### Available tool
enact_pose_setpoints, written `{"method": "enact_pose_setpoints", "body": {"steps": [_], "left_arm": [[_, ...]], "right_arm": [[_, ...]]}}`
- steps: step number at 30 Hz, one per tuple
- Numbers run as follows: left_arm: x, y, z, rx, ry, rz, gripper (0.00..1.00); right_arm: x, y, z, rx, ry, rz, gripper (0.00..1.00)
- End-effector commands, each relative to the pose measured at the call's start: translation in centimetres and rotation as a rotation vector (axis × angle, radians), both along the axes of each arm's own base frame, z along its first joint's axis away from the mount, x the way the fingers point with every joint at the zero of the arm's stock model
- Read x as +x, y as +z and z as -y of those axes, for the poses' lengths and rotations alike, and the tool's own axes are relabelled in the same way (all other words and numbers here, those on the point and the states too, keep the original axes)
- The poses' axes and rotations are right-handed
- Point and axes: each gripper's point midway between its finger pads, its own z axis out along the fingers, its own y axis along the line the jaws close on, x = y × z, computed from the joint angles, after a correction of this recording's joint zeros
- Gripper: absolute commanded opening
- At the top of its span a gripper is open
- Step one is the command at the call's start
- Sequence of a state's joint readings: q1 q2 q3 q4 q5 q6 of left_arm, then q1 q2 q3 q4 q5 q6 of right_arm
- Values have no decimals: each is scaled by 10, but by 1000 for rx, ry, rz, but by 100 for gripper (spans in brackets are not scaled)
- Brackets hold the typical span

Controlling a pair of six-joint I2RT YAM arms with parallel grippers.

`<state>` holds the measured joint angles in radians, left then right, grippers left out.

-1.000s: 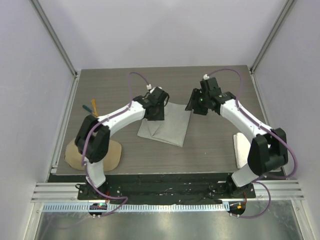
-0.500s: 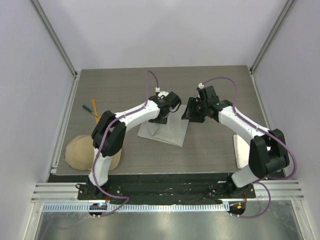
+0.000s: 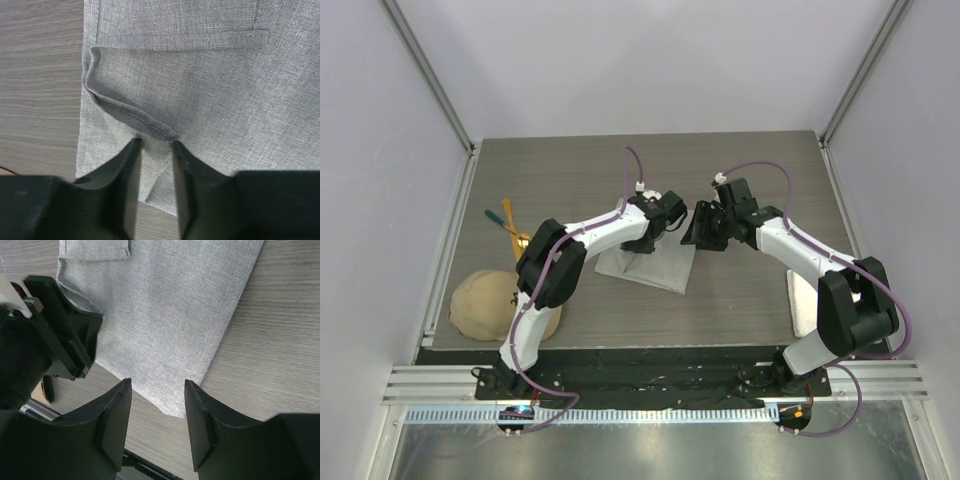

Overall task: Fold the napkin into a case and place the utensils inside
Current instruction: Smooth out the square-folded napkin at the center of the board.

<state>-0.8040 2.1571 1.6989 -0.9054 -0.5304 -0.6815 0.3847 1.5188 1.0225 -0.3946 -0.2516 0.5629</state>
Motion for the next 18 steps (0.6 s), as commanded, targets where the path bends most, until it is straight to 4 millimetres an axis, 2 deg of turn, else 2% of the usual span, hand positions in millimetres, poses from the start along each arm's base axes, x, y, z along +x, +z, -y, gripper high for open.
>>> {"method": "enact_pose_setpoints", "body": {"steps": [1,5,9,11,12,14,17,18], "left_arm": [[11,24,-1,-20,27,89,28],[11,35,-5,-29,34,116,11],[5,38,-30,-19,78,116,0],[4,41,-45,-26,111,127,0],[-3,47,-55,-43,129,138,5],[-3,50,-61,-102,152,141,8],[-9,59,-75,-146,194,164,19],[-13,56,-81,-140,206,160,23]], "right_arm": [[2,5,-7,47,6,20,52],[3,1,-9,56,10,9,51],[6,4,-13,65,20,12,51],[7,4,-15,71,28,10,51],[7,4,-16,75,31,8,51],[7,2,-20,82,45,0,51],[5,-3,-28,91,61,-17,51],[2,-6,-35,97,77,-24,51]]}}
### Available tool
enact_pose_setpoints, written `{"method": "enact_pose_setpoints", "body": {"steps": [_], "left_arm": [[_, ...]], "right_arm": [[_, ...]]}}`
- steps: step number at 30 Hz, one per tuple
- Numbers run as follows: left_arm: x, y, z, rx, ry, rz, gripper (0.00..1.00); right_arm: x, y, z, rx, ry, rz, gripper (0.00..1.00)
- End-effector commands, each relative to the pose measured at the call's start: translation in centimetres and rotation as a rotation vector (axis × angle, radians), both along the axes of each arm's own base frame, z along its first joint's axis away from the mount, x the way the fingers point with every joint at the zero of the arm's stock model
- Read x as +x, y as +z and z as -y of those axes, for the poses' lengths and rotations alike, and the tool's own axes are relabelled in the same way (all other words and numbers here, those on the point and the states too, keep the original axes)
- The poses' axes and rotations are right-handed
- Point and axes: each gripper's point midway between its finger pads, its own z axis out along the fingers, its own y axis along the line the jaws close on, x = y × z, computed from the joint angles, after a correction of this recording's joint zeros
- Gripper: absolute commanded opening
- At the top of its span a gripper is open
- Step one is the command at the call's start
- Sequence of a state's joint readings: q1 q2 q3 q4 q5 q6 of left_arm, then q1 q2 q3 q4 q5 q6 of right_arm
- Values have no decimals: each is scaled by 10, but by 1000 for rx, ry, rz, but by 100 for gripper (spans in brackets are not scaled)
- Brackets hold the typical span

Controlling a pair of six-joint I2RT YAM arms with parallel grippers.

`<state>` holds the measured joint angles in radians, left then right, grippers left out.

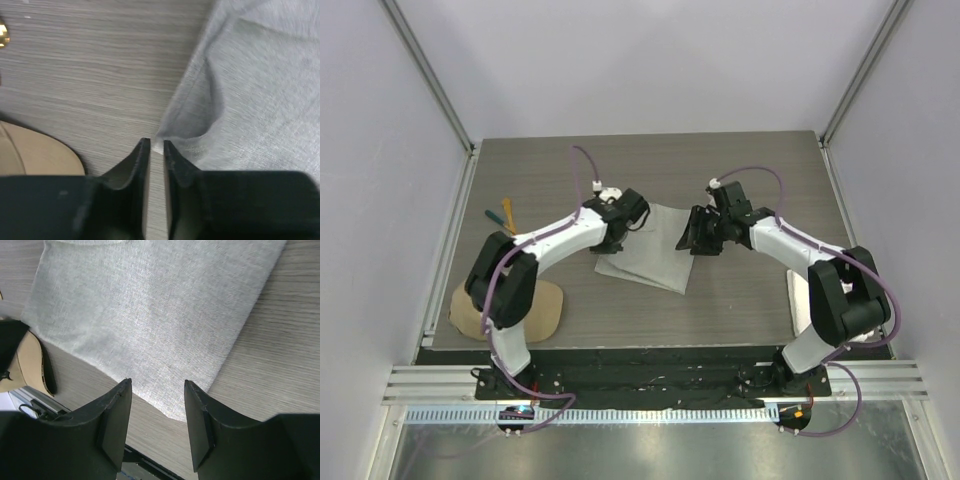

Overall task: Fold the napkin into a case and place the utensils inside
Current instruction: Smooth out the square-folded napkin at the center of the board.

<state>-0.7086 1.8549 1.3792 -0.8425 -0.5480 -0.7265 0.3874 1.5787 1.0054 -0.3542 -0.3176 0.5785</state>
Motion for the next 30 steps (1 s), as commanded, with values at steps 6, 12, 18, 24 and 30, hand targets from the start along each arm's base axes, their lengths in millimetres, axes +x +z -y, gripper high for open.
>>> {"method": "enact_pose_setpoints", "body": {"steps": [6,12,18,24,30], "left_arm": [[-3,21,-22,-115,88,71,39],[-2,38,-2,-291,24,67,51],[20,30,0,-465,3,-5,53],[26,13,6,-555,-66,-152,50],[18,8,15,-608,-120,-192,46]], "right_arm": [[-5,6,-50,78,113,10,51],[-10,-11,-59,60,153,-23,49],[-10,-20,-61,50,168,-46,36],[-13,-22,-58,39,161,-50,31],[-14,-22,-58,43,160,-53,30]]}}
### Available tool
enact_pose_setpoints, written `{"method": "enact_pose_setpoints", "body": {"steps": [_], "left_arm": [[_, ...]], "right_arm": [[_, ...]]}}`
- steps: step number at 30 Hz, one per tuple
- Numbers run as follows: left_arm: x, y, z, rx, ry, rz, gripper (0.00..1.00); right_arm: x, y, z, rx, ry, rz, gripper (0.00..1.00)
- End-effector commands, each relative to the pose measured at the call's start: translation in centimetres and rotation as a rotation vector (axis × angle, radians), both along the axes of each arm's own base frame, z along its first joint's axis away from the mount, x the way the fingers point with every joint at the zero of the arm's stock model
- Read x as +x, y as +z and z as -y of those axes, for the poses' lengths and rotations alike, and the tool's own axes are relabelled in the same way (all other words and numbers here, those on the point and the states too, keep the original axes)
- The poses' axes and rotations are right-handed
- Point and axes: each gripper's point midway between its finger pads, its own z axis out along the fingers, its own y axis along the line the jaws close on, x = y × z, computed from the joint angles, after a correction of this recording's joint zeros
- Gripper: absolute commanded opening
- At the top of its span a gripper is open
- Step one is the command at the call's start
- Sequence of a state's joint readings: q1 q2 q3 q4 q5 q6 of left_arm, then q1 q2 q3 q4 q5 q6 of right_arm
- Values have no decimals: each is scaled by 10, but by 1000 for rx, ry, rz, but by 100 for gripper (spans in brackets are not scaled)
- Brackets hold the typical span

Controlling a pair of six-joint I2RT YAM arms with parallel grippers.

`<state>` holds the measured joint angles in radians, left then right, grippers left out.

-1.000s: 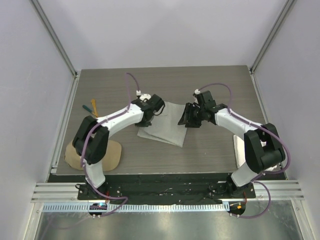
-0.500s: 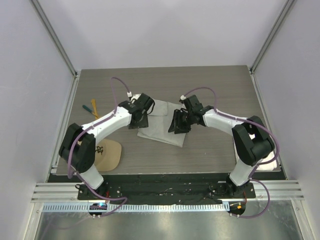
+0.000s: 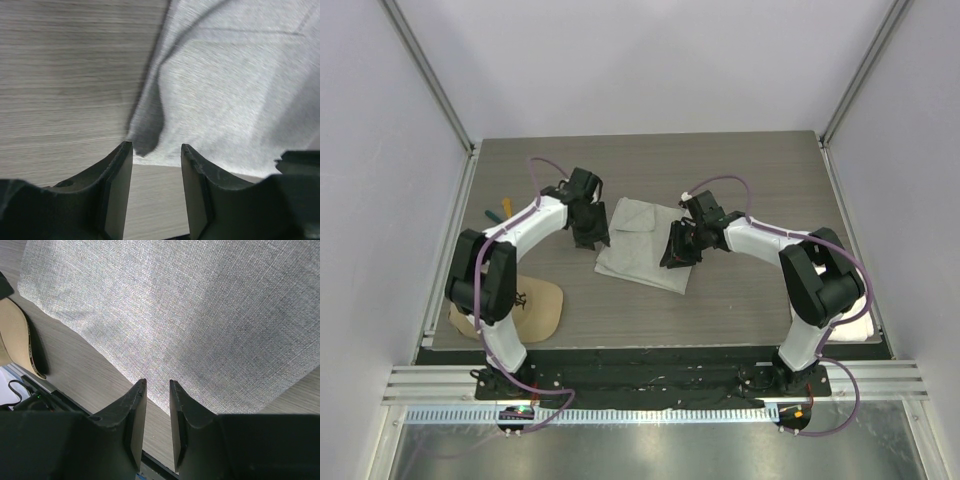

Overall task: Fold the napkin into a case and place the utensils inside
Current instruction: Smooth out the square-folded napkin at the center of the board.

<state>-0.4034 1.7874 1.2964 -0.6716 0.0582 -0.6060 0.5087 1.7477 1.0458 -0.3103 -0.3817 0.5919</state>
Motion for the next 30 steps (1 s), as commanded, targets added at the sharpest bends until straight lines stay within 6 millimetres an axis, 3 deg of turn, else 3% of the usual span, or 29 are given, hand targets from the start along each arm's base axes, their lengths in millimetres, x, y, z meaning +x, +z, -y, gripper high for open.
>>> {"method": "enact_pose_setpoints", "body": {"steps": [1,6,10,14,17,23,30], "left_arm": [[-4,9,21,-113,-111,1,45],[-17,0,17,-101,-134,-36,47],[-16,-6,10,-59,-144,-46,47],[-14,-4,16,-80,-152,-56,40],[-11,-6,7,-29,-137,-45,48],[-1,3,9,-29,-140,2,49],[-11,-17,9,-20,-164,-85,49]], "right_arm": [[10,16,-6,32,10,53,31],[10,18,-6,35,10,58,30],[11,22,-8,42,10,65,29],[11,25,-8,47,5,69,29],[11,26,-7,46,5,74,29],[10,23,-8,53,5,65,29],[9,26,-8,61,7,69,29]]}}
